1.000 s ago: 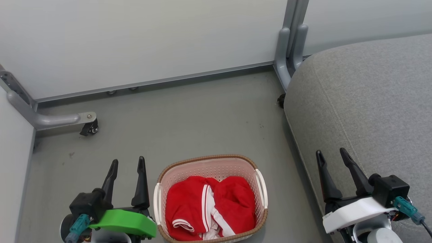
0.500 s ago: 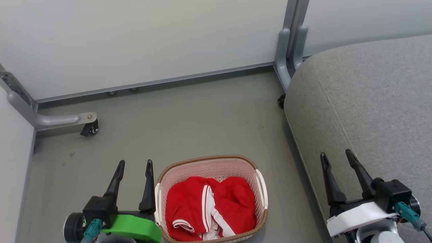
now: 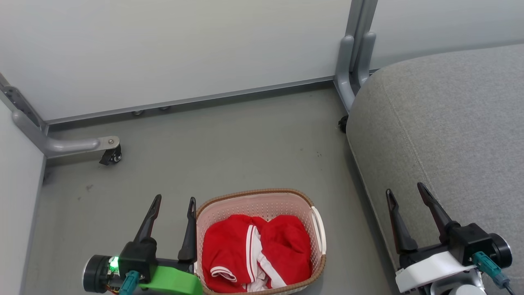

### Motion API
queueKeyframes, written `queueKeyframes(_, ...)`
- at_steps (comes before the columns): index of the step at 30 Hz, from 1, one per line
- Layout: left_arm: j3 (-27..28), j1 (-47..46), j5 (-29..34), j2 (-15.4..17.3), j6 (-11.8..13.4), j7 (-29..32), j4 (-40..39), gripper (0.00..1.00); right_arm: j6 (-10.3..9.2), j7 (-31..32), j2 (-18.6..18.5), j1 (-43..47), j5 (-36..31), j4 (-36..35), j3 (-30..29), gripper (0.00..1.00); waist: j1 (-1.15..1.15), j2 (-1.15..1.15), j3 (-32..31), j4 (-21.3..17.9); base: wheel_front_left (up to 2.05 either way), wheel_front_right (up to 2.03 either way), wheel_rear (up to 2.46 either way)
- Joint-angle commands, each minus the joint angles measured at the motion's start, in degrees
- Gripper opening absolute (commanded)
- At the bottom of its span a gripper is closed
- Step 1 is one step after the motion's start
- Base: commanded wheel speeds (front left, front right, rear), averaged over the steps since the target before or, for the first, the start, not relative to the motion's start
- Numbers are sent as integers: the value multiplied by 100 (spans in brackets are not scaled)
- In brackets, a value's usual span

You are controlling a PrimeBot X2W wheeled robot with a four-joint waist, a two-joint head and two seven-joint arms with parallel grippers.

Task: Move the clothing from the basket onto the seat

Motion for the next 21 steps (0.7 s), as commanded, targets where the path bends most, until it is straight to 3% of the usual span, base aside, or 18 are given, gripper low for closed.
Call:
queueKeyframes(1, -17, 77, 141, 36, 22, -35, -30, 100, 0, -50, -34, 83, -105, -48, -10, 100, 0, 0, 0, 7, 0, 0, 0)
queueKeyframes(21, 32, 99, 175, 36, -9, -48, 63, 100, 0, -73, -33, 99, -51, -44, -30, 100, 0, 0, 39, -19, 0, 0, 0)
